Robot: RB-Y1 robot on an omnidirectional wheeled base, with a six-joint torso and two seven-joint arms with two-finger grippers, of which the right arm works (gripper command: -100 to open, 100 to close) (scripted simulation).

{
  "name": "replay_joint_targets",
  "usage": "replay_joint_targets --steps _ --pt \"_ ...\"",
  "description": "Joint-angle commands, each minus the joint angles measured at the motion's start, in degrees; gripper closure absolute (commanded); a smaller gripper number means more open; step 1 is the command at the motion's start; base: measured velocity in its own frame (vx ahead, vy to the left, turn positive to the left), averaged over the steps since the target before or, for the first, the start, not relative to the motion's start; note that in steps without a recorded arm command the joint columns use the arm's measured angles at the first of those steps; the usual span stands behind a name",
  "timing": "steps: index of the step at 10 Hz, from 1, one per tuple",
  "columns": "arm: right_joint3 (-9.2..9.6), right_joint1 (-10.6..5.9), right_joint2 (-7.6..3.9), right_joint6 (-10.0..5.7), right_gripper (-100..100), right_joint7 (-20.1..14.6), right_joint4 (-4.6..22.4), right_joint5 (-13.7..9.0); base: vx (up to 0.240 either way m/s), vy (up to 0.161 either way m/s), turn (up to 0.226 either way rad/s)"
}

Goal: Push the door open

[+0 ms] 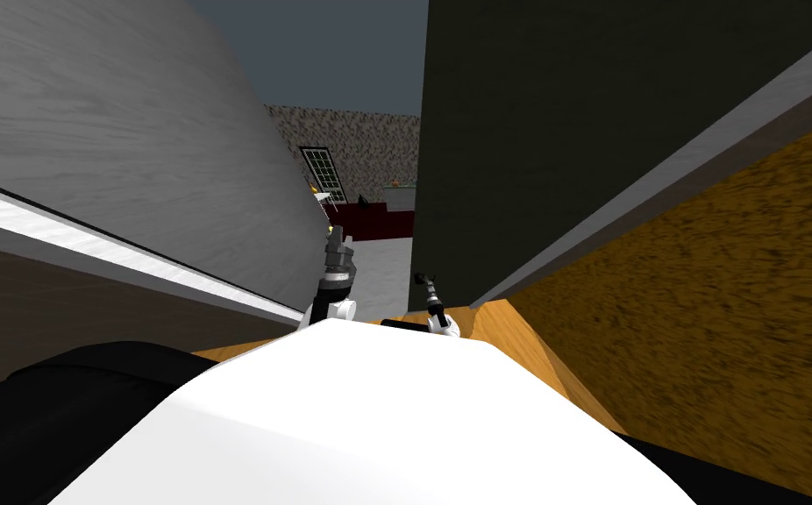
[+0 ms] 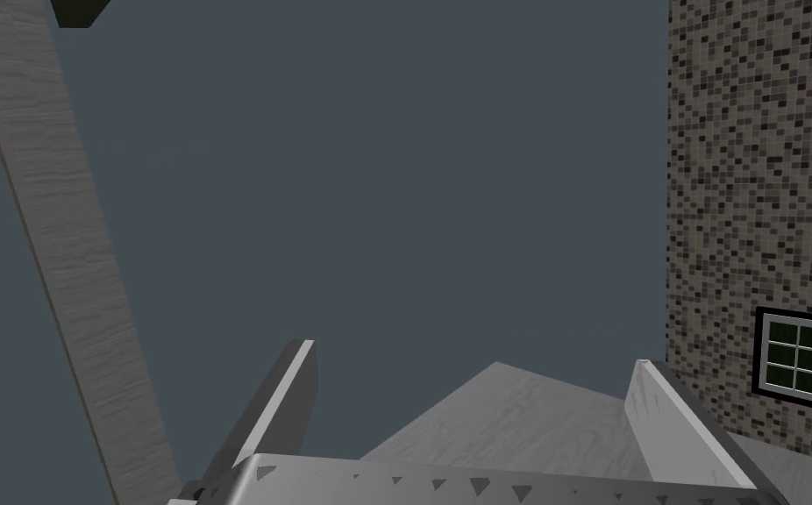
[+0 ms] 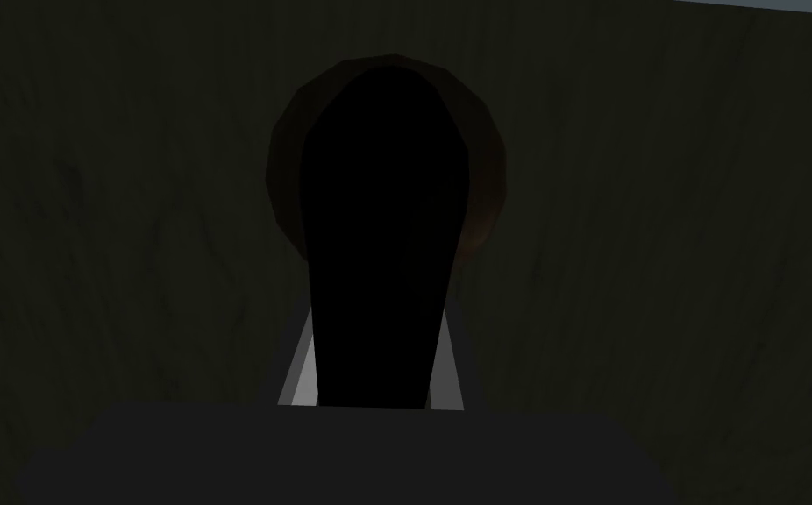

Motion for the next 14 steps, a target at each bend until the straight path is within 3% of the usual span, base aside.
replay_joint_targets --steps 1,5,9,10,14 --pt "-0.03 0.02 -0.02 -0.04 100 -0.03 -0.02 -0.03 -0.012 -0.002 -0.004" --pt "-1.11 0.09 -0.93 0.05 100 0.32 0.07 -0.59 0.098 0.045 -0.019" --pt "-3.58 0.06 -2.37 0.02 100 1.02 0.07 -1.9 0.191 0.101 -0.056" --pt "-3.58 0.06 -2.37 0.02 100 1.02 0.07 -1.9 0.141 0.081 -0.034" --pt "-6.41 0.02 -3.39 -0.02 100 1.83 0.06 -3.4 0.142 0.115 -0.073"
